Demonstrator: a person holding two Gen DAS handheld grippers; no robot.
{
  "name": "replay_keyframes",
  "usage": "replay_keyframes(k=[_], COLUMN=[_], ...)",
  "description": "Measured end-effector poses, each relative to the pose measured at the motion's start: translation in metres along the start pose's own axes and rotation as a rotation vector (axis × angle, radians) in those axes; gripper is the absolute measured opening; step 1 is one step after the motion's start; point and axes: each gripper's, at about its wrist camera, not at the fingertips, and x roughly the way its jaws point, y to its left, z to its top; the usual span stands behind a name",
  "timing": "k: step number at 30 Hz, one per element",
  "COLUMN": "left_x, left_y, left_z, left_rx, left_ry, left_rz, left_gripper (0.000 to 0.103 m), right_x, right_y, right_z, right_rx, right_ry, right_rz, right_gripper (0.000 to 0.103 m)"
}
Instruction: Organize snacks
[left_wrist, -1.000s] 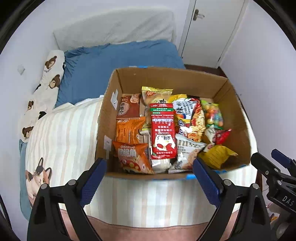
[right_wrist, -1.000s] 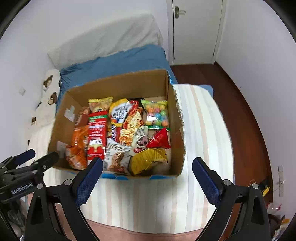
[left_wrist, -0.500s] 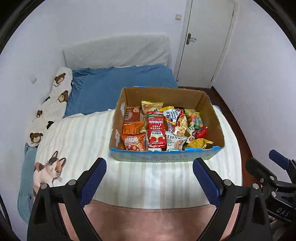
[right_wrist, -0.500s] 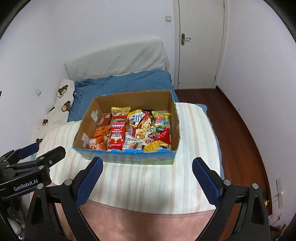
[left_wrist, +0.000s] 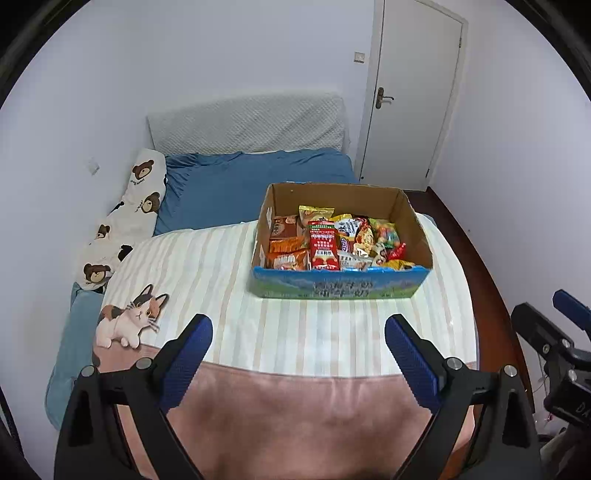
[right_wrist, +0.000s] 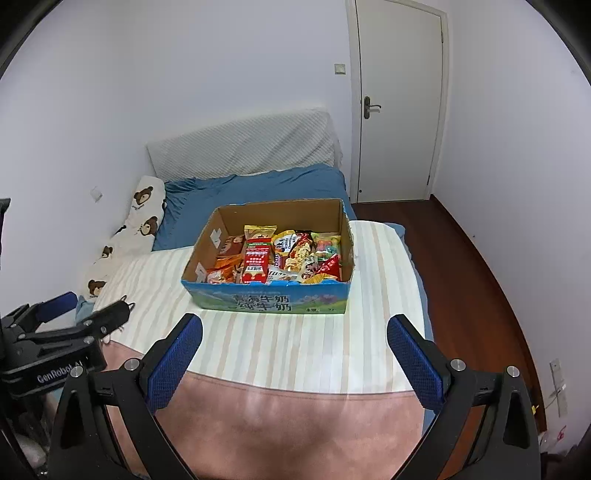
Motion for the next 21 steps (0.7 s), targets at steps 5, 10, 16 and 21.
replay_keyframes(k=[5, 10, 16, 21], left_x=[-0.020, -0.033, -0.035, -0.031], left_y=[-0.002, -0.006, -0.010, -0.011], left_z=[-0.010, -0.012, -0.013, -0.014], left_rx=[0.007, 0.017, 0.021, 0.019], left_ry=[-0.030, -0.057, -0.070, -0.067], left_rz=[0.004, -0.002, -0.006, -0.011], left_gripper=[0.096, 0.096, 0.096, 0.098], right_x=[-0.016, -0.024, -0.027, -0.016], right_y=[0.004, 0.001, 0.000, -0.004], right_z=[-0.008, -0.011, -0.010, -0.008], right_rx=[-0.014, -0.007, -0.010, -0.001], right_ry=[-0.002, -0.001, -0.011, -0.020], right_rz=[0.005, 0.005, -0.007, -0.032], right_gripper=[0.102, 0.102, 0.103, 0.103])
